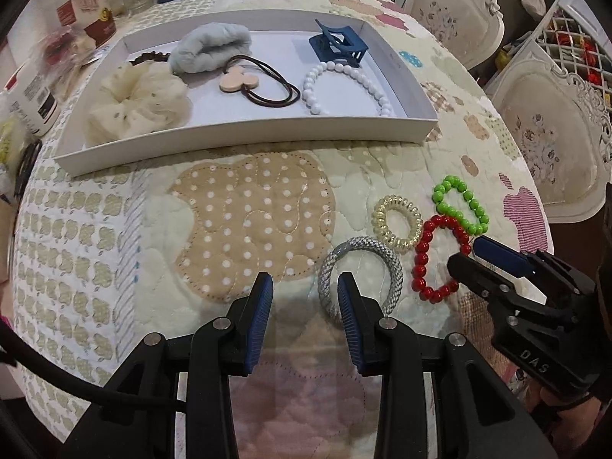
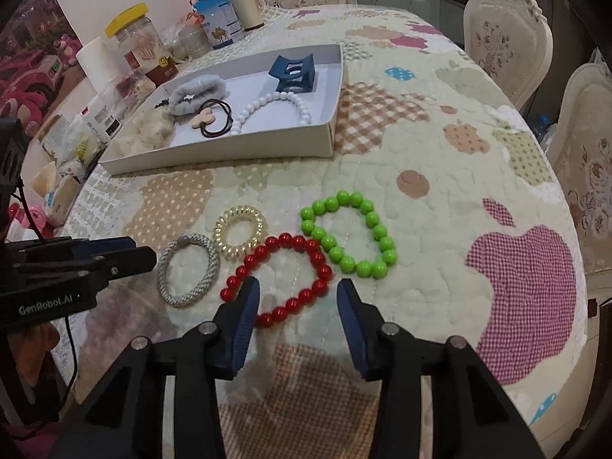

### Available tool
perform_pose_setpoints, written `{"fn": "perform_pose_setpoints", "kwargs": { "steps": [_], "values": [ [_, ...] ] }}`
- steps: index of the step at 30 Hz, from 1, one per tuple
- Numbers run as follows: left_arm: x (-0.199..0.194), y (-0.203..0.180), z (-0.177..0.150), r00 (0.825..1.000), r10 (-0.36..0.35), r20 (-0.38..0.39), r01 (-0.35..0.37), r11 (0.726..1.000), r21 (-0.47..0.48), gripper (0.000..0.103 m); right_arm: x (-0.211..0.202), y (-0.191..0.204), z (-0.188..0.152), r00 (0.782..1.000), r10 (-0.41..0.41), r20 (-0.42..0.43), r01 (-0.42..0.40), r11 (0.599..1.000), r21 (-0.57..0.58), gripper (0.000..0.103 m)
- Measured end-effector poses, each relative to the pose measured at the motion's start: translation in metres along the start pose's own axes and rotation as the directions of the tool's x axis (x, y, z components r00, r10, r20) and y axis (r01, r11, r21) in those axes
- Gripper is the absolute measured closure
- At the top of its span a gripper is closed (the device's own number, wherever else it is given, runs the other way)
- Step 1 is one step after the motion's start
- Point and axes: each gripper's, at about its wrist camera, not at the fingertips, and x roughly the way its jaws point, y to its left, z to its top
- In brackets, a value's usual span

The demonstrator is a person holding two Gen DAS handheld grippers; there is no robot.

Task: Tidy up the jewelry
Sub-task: 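Grasp silver coil bracelet with left gripper while right gripper grasps red bead bracelet, then lower silver bracelet into tray with left gripper while right gripper sets red bracelet inside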

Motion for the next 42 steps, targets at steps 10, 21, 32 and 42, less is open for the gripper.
{"fn": "perform_pose_setpoints", "kwargs": {
  "steps": [10, 21, 32, 42],
  "values": [
    [0.012, -0.013, 0.003, 1.0, 0.023, 0.002, -0.023, 0.998, 0.06, 0.08, 0.009, -0.01, 0.003, 0.999, -0.031, 0.011, 0.031, 1.0, 0.004, 0.094],
    [-0.008, 0.001, 0.009, 0.999, -0.034, 0.032, 0.033, 0.999, 0.037, 0.103, -0.028, -0.005, 0.017, 0.994, 0.056, 0.09, -0.057, 0.998, 0.016, 0.094],
    [-0.053, 0.028, 0.03, 0.986, 0.066, 0.152, -0.067, 0.998, 0.001, 0.103, -0.072, 0.015, 0.058, 0.98, 0.078, 0.182, -0.069, 0.996, -0.054, 0.094],
    [-0.063, 0.055, 0.051, 0.971, 0.141, 0.192, -0.132, 0.989, -0.063, 0.103, -0.073, 0.036, 0.09, 0.974, 0.112, 0.195, -0.09, 0.988, -0.122, 0.094]
  ]
}}
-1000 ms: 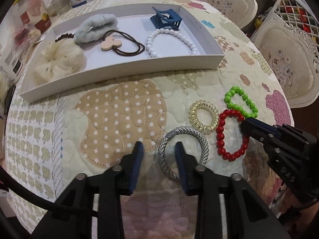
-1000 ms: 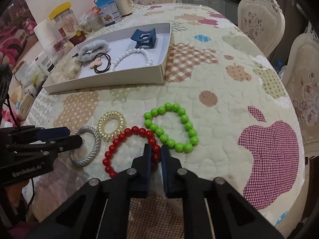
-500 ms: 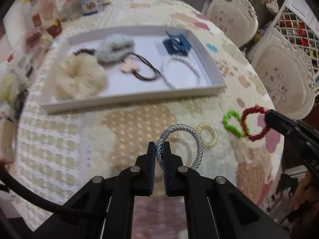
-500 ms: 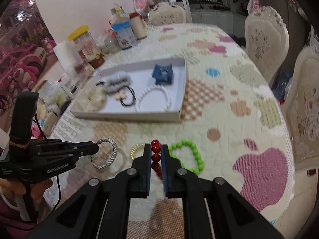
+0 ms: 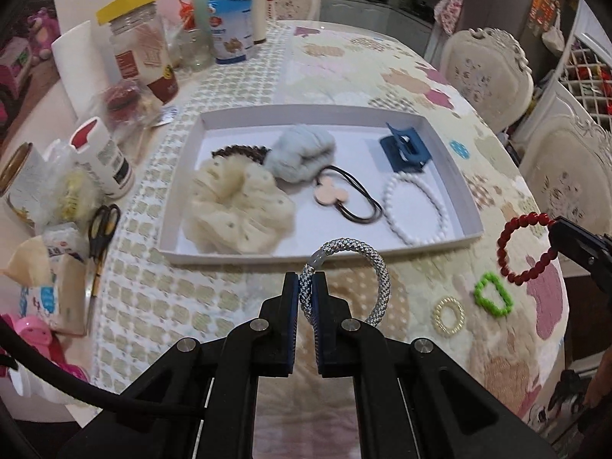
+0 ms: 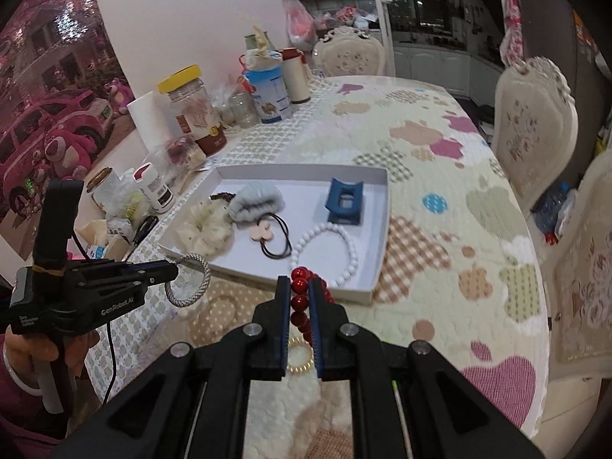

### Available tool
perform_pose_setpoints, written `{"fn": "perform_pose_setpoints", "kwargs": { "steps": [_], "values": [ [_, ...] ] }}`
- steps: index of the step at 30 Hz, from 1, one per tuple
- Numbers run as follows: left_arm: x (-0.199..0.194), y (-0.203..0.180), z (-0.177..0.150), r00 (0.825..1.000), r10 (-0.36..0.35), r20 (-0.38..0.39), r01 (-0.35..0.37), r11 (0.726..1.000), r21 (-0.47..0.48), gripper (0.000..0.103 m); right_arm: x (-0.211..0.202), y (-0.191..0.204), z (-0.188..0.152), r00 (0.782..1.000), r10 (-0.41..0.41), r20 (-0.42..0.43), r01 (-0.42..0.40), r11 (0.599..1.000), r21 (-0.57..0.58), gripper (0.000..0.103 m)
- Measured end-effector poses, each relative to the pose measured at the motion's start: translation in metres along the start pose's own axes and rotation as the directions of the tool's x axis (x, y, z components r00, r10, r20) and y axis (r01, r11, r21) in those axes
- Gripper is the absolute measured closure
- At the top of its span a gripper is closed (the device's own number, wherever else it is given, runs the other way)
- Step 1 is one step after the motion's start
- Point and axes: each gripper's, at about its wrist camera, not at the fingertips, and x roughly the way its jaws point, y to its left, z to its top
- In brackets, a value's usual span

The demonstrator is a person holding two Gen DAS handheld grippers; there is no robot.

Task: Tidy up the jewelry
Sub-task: 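Lower silver bracelet into tray with left gripper while right gripper sets red bracelet inside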

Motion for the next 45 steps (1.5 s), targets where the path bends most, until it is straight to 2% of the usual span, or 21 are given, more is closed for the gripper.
{"fn": "perform_pose_setpoints", "kwargs": {
  "steps": [9, 19, 26, 31, 37, 45],
  "values": [
    [0.011, 0.025, 0.026, 1.0, 0.009, -0.002, -0.009, 0.997, -0.079, 0.103, 0.029, 0.015, 0.034, 0.999, 0.031, -0.014, -0.031, 0.998, -0.057, 0.094],
    [0.033, 0.025, 0.044, 1.0, 0.01, -0.026, -0.013, 0.994, -0.112, 0.103, 0.07, 0.021, 0.058, 0.996, 0.077, -0.054, -0.081, 0.994, -0.069, 0.094],
    [0.057, 0.018, 0.048, 0.998, 0.021, -0.064, -0.029, 0.993, -0.116, 0.103, 0.107, 0.028, 0.071, 0.988, 0.109, -0.106, -0.119, 0.989, -0.09, 0.094],
    [0.075, 0.018, 0.05, 0.995, 0.028, -0.096, -0.041, 0.991, -0.131, 0.103, 0.148, 0.021, 0.078, 0.973, 0.15, -0.178, -0.166, 0.983, -0.078, 0.094],
    [0.089, 0.016, 0.052, 0.993, 0.032, -0.118, -0.049, 0.989, -0.14, 0.103, 0.195, 0.009, 0.092, 0.964, 0.116, -0.238, -0.144, 0.984, -0.105, 0.094],
    [0.101, 0.014, 0.055, 0.99, 0.034, -0.139, -0.055, 0.988, -0.145, 0.103, 0.23, -0.003, 0.106, 0.968, 0.03, -0.251, -0.069, 0.986, -0.148, 0.094]
  ]
}}
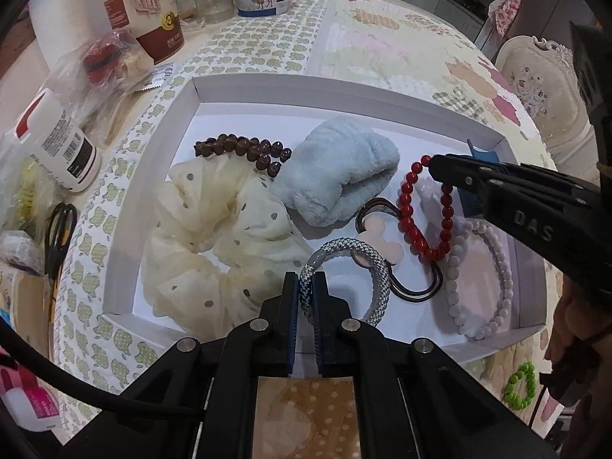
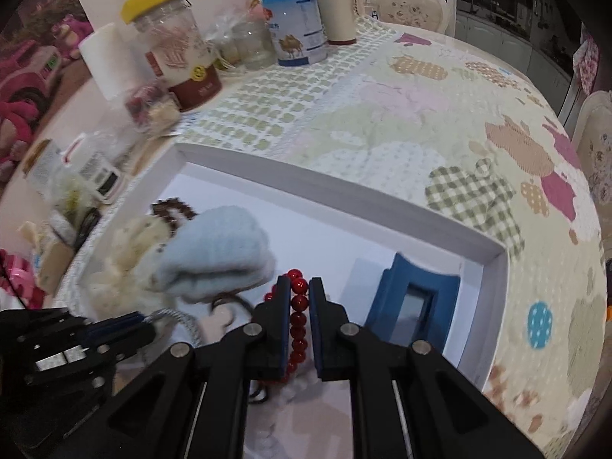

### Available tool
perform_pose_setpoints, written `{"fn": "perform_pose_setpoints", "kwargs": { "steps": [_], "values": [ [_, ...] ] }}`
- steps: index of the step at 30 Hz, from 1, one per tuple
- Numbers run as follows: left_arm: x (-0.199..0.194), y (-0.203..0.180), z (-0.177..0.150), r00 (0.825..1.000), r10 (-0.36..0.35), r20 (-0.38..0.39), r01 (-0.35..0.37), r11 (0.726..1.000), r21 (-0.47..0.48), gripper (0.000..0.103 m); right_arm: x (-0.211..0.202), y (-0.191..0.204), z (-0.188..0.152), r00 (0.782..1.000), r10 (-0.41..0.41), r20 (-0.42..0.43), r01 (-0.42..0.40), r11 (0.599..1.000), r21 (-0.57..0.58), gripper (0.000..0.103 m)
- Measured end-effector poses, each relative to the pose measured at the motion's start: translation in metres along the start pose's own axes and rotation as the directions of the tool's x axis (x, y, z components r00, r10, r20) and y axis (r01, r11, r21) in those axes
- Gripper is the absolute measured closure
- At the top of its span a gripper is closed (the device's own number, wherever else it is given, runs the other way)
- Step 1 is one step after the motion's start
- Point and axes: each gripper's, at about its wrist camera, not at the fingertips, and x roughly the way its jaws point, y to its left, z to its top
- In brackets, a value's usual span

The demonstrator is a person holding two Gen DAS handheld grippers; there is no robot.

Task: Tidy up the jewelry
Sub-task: 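Lower silver bracelet into tray with left gripper while right gripper sets red bracelet inside, then open both grippers and withdraw them from the tray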

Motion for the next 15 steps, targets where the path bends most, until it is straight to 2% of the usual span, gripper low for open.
{"fn": "perform_pose_setpoints", "kwargs": {
  "steps": [6, 9, 11, 15],
  "values": [
    [0.002, -0.001, 0.0, 1.0, 0.009, 0.0, -0.009, 1.0, -0.002, 0.102, 0.016, 0.0, -0.002, 1.0, -0.008, -0.012, 0.008, 1.0, 0.009, 0.092],
    [0.002, -0.001, 0.001, 1.0, 0.004, -0.002, -0.004, 1.0, -0.002, 0.089, 0.016, 0.002, -0.006, 1.0, -0.011, -0.018, 0.011, 1.0, 0.015, 0.081],
    [0.002, -0.002, 0.0, 1.0, -0.002, -0.005, 0.002, 1.0, -0.001, 0.085, 0.011, 0.004, -0.008, 1.0, -0.014, -0.01, 0.014, 1.0, 0.014, 0.073],
    [-0.003, -0.004, -0.003, 1.0, -0.003, -0.004, 0.003, 1.0, 0.003, 0.08, -0.01, 0.007, -0.012, 1.0, 0.011, 0.027, -0.012, 0.999, 0.033, 0.071]
  ]
}}
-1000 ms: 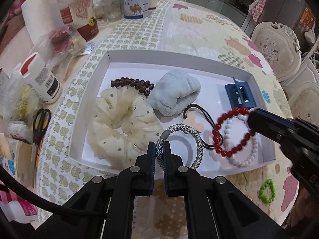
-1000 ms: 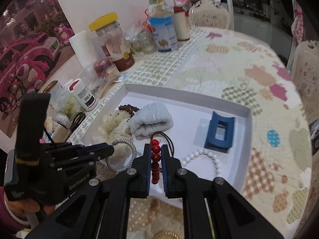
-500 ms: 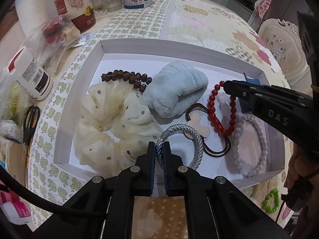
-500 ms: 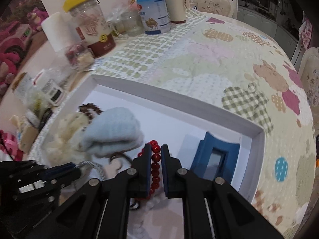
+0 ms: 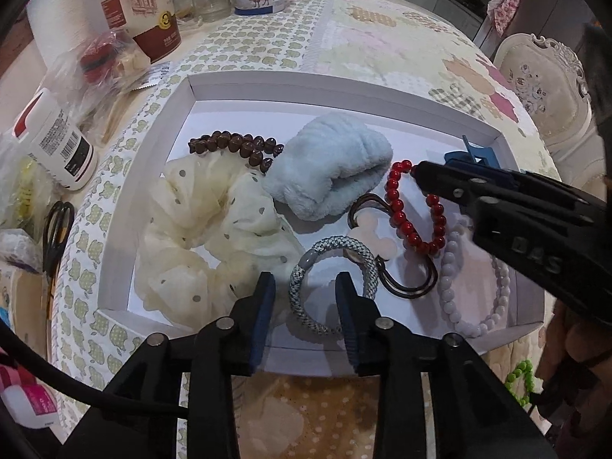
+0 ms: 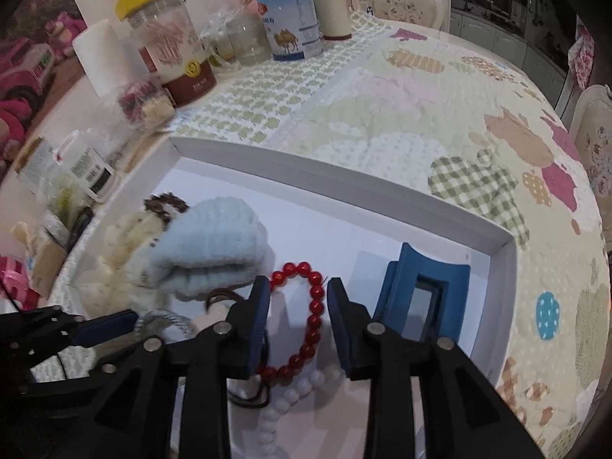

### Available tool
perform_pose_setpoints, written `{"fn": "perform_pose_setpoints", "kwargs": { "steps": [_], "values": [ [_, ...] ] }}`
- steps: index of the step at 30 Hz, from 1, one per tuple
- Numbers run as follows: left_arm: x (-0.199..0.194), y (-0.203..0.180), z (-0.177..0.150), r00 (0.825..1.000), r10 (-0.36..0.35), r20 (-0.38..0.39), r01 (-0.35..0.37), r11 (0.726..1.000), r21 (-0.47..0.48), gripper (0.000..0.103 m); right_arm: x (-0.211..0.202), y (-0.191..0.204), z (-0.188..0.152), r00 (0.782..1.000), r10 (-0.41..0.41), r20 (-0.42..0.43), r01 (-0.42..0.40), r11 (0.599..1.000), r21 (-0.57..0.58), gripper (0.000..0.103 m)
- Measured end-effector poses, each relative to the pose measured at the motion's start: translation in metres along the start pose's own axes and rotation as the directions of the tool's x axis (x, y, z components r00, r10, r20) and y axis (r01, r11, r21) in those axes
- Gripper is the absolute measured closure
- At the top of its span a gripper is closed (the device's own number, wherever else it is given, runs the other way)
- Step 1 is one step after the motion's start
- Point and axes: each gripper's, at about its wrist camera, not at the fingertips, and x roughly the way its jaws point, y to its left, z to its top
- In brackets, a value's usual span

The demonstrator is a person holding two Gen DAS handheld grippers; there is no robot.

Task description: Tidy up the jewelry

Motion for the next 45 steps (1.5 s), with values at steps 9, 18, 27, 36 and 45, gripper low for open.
{"fn": "perform_pose_setpoints", "kwargs": {
  "steps": [9, 18, 27, 36, 45],
  "values": [
    [-0.027, 0.009, -0.008, 0.998, 0.031, 0.053, -0.03, 1.0, -0.004, 0.08, -0.056, 0.005, -0.017, 0.996, 0.009, 0.089, -0.014, 0.998, 0.054, 0.06],
    [-0.058, 0.011, -0.027, 0.992, 0.046, 0.113, -0.049, 0.999, 0.021, 0.08, -0.102, 0.014, -0.051, 0.989, -0.015, 0.146, 0.0, 0.995, 0.1, 0.052],
    [-0.087, 0.009, -0.051, 0.985, 0.047, 0.164, -0.055, 0.997, 0.045, 0.08, -0.141, 0.026, -0.089, 0.982, -0.047, 0.181, 0.023, 0.991, 0.13, 0.05],
    [-0.115, 0.008, -0.074, 0.974, 0.052, 0.219, -0.069, 0.995, 0.07, 0.08, -0.172, 0.036, -0.124, 0.975, -0.079, 0.21, 0.048, 0.988, 0.148, 0.047],
    [-0.138, 0.003, -0.096, 0.964, 0.032, 0.262, -0.061, 0.993, 0.103, 0.08, -0.198, 0.043, -0.156, 0.966, -0.11, 0.232, 0.074, 0.984, 0.16, 0.045]
  ]
}}
